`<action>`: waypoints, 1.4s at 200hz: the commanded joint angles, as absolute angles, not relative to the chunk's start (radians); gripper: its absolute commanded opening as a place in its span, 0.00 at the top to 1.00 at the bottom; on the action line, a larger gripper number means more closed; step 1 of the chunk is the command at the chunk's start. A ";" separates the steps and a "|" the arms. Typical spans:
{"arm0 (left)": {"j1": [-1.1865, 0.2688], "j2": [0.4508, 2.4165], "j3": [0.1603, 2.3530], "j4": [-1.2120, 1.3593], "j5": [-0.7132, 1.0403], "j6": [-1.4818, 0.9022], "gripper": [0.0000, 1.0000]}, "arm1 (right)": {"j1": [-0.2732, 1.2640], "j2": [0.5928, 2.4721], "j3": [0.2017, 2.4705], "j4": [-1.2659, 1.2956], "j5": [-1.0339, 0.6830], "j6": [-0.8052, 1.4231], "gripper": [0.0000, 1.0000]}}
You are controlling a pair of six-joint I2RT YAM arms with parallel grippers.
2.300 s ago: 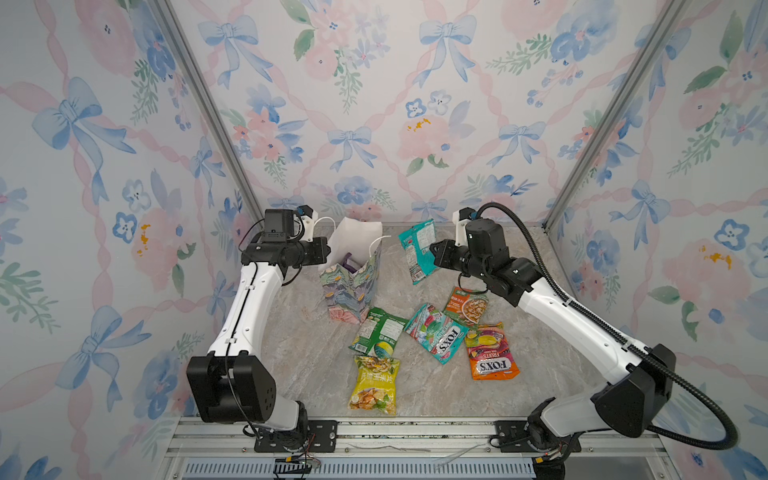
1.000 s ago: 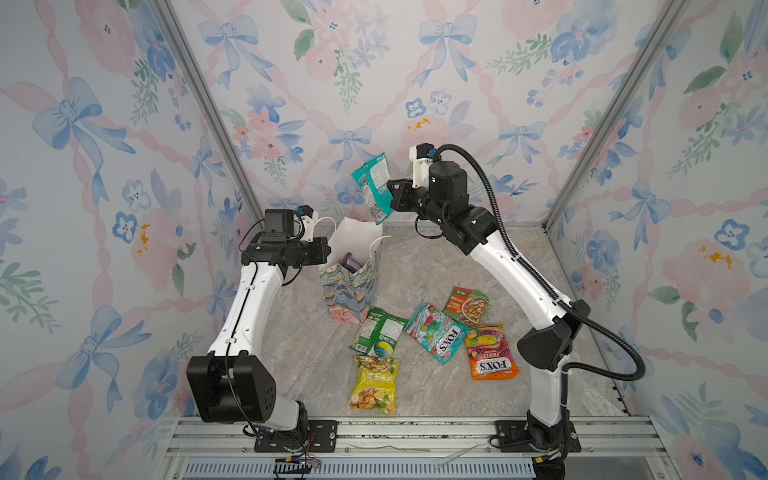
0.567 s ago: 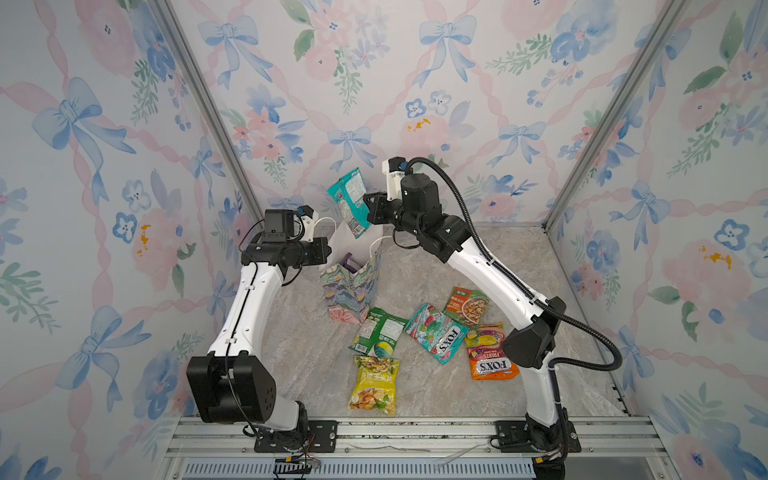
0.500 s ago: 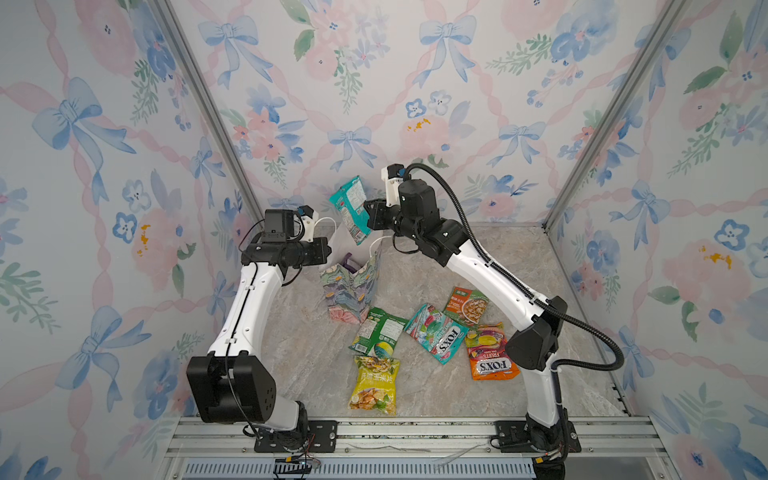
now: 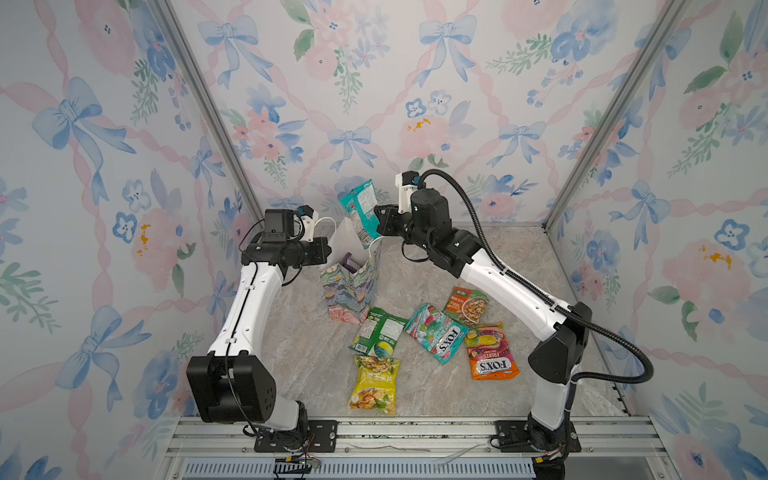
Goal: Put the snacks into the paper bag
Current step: 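Lower the teal packet into the bag opening beside the left gripper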
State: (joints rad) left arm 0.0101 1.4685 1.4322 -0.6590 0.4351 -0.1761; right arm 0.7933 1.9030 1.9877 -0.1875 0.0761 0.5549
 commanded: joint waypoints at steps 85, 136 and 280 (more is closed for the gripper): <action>0.016 1.445 1.420 -0.664 0.457 -0.167 1.00 | 0.874 1.876 1.914 -0.047 0.166 0.691 1.00; 0.016 1.437 1.418 -0.664 0.459 -0.164 1.00 | 0.893 1.871 1.852 0.003 0.189 0.768 1.00; 0.017 1.428 1.420 -0.664 0.463 -0.166 1.00 | 0.959 1.790 1.708 0.115 0.412 0.778 1.00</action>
